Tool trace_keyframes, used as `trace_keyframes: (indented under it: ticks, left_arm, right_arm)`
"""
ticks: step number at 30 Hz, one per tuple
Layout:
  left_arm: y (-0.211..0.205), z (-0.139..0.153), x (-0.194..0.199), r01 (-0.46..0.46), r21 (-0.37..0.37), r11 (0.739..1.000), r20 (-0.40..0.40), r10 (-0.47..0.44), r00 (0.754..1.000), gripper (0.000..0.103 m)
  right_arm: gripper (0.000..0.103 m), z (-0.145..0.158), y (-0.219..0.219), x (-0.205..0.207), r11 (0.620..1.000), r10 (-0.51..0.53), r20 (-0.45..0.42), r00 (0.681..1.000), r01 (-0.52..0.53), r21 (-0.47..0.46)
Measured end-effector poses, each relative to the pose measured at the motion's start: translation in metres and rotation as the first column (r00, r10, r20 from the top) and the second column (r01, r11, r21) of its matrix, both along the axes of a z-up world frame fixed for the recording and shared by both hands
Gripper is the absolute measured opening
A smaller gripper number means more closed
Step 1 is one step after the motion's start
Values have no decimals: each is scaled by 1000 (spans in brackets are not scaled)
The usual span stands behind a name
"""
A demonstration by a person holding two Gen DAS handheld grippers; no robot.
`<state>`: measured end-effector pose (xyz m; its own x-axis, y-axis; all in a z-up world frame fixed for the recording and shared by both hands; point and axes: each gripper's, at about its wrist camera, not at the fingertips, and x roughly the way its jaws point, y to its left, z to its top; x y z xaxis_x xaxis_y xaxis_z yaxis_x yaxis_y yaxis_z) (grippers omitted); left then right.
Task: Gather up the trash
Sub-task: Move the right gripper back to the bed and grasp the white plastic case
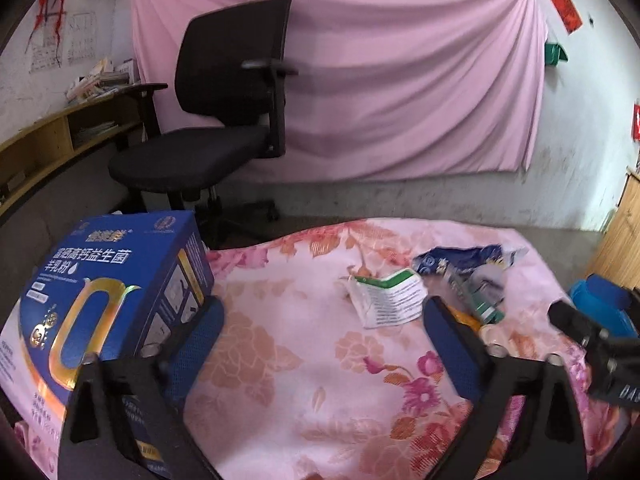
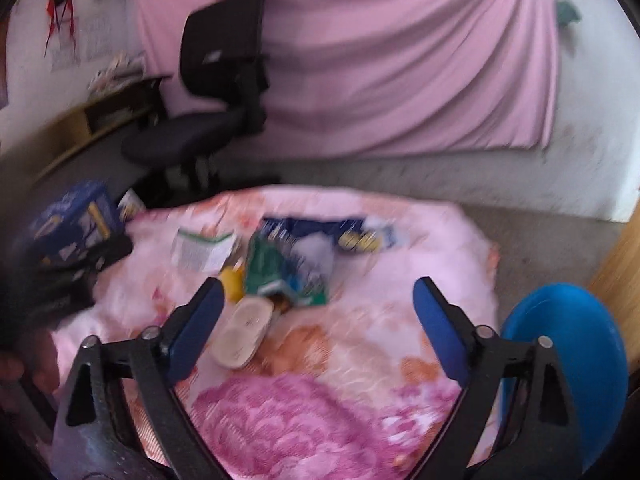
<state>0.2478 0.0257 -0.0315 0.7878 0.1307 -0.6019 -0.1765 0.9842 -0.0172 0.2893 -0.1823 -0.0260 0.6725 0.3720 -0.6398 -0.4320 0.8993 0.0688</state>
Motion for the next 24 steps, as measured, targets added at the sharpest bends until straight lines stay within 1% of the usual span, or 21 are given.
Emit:
trace_keyframes:
  ticks: [1, 3, 8, 11, 12, 14, 16, 17, 19, 22, 23, 24]
  left_arm:
    - [1, -2, 4, 8, -7, 1000, -19, -8, 1000, 83]
    - [2, -7, 11, 22, -31, 999, -53, -24, 998, 71]
    - [4, -17, 27, 87, -81, 993, -119, -96, 988, 52]
    - [6, -24, 38, 98, -113, 989, -157, -116, 981, 50]
    - [7, -26, 41, 99, -129, 987, -169, -121, 978, 48]
    - [10, -30, 48, 99, -169, 981, -187, -131, 974, 47]
    - [12, -33, 53, 102, -205, 973, -194, -142, 971, 47]
    - [12, -35, 55, 106, -218, 970, -198, -150, 969, 47]
    - [12, -37, 59, 110, -229, 967, -201, -157, 967, 47]
    - [13, -37, 67, 114, -238, 965, -202, -164, 965, 47]
    - [13, -38, 69, 112, -240, 964, -204, -163, 965, 45]
    - [13, -38, 70, 107, -236, 966, -207, -157, 966, 37]
  right_arm:
    - [103, -2, 4, 0, 1000, 17, -20, 1000, -17, -5]
    - [103, -7, 13, 1, 998, 57, -56, 997, -58, -16]
    - [103, -22, 33, 3, 990, 116, -136, 984, -126, -67]
    - [97, -28, 40, 9, 987, 123, -172, 978, -139, -85]
    - [93, -31, 42, 12, 987, 121, -187, 975, -139, -86]
    - [85, -36, 42, 18, 987, 122, -217, 968, -141, -74]
    - [71, -39, 41, 21, 988, 124, -237, 964, -142, -61]
    - [68, -39, 39, 21, 989, 125, -241, 962, -141, -49]
    - [61, -38, 36, 23, 990, 129, -250, 959, -141, -28]
    - [59, -39, 30, 27, 990, 136, -270, 953, -137, 13]
    - [59, -39, 29, 27, 990, 137, -270, 953, -137, 18]
    - [59, -38, 28, 27, 990, 137, -269, 953, -137, 18]
